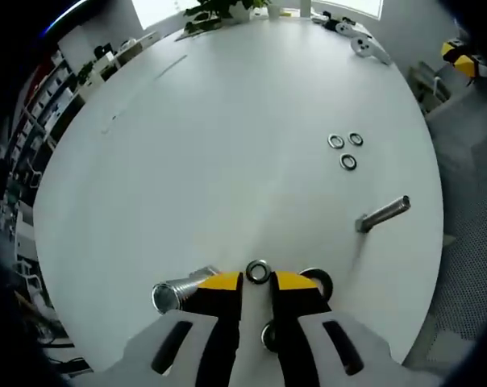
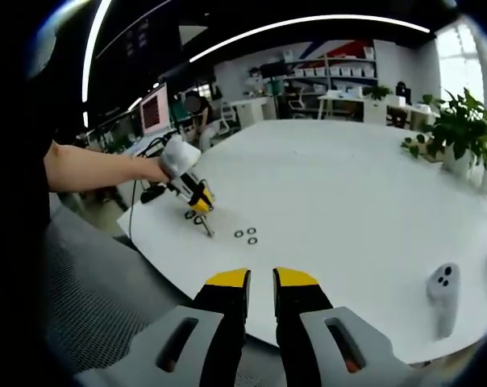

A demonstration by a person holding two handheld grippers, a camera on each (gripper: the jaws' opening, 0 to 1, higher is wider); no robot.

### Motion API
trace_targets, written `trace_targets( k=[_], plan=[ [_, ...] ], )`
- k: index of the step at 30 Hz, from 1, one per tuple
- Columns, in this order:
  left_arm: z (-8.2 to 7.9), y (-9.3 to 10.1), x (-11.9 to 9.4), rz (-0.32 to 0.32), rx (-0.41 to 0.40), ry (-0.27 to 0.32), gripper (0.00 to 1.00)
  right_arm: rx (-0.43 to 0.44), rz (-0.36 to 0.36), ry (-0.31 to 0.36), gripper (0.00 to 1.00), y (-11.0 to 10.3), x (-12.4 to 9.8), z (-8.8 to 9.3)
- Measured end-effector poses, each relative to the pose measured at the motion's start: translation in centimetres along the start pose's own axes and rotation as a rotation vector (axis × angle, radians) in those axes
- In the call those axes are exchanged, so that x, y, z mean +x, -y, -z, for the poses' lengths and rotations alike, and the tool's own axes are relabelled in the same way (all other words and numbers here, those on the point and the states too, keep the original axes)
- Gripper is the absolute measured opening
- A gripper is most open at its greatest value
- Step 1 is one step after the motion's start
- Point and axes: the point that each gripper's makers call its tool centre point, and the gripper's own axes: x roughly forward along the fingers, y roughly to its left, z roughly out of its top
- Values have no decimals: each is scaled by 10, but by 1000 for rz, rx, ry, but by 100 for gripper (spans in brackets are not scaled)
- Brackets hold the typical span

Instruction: Place the washer onto the threaded stud by aligning its center hole with the stud, sliding it down to the base, and recovering from edge contact or off-axis alignment until the washer reaches the visible bottom stop.

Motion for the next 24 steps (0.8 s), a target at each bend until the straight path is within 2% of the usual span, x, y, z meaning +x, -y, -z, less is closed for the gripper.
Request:
trace_targets(
  k=[14, 24],
  plan=[
    [-2, 5, -2, 6, 11, 0, 10, -1, 5, 6, 14, 0, -2, -1],
    [-11, 10, -15, 26, 7, 19, 10, -2, 6, 8, 14, 1, -2, -1]
  ],
)
